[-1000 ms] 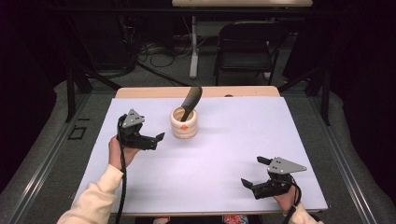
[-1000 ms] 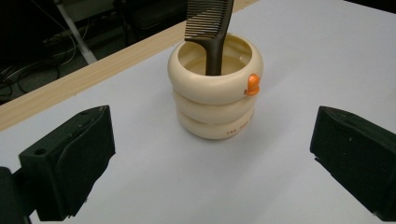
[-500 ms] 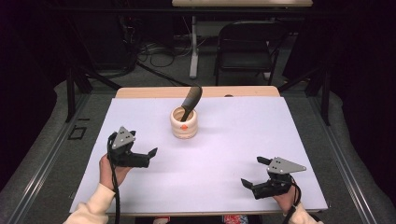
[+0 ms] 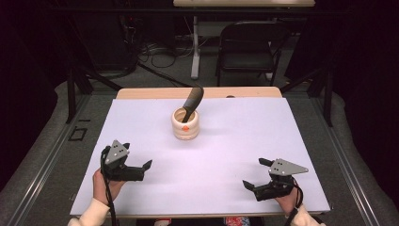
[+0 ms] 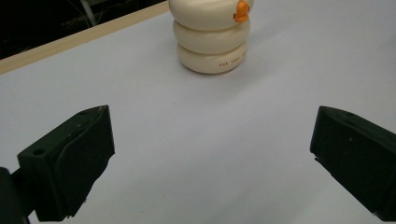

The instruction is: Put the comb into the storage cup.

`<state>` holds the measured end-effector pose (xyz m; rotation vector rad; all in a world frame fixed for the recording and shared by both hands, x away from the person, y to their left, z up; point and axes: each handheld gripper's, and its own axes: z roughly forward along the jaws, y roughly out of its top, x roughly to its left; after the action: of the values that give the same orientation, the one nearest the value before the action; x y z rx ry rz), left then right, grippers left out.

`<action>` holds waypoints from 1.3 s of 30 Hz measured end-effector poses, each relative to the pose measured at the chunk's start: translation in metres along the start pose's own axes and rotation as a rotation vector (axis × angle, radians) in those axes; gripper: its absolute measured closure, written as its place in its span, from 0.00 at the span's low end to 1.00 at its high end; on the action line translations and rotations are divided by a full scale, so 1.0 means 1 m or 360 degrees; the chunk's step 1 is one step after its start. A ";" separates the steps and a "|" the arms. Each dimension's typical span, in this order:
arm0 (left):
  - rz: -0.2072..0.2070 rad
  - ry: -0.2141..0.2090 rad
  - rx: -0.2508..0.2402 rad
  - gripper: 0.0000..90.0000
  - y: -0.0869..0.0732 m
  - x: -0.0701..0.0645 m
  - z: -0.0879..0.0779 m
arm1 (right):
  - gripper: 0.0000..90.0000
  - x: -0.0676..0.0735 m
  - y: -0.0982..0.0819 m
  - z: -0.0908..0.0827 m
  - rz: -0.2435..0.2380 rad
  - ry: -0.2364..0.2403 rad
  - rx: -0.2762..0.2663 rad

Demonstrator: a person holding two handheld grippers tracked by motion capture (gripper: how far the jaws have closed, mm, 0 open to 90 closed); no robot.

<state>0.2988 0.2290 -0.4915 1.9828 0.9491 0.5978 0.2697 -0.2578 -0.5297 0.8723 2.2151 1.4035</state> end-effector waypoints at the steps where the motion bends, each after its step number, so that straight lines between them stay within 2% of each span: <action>1: -0.0001 0.0003 0.0001 0.00 -0.001 0.000 -0.001 | 0.00 0.000 0.000 0.000 -0.0002 -0.0001 0.0001; 10: -0.0029 0.0013 0.0018 0.00 -0.014 -0.002 -0.005 | 0.00 0.000 0.000 0.000 0.0002 -0.0006 0.0000; 17: -0.0027 0.0025 0.0030 0.00 -0.023 -0.005 -0.008 | 0.00 0.000 0.000 0.000 0.0006 -0.0002 0.0005; 32: -0.0054 0.0005 0.0081 0.00 -0.039 -0.011 -0.010 | 0.00 0.000 0.000 0.001 0.0004 0.0000 0.0013; 39: -0.0046 0.0028 0.0070 0.00 -0.045 -0.012 -0.014 | 0.00 0.000 -0.001 0.001 0.0004 0.0003 0.0021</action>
<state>0.2637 0.2428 -0.5228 2.0021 1.0077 0.5833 0.2700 -0.2572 -0.5308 0.8785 2.2279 1.3933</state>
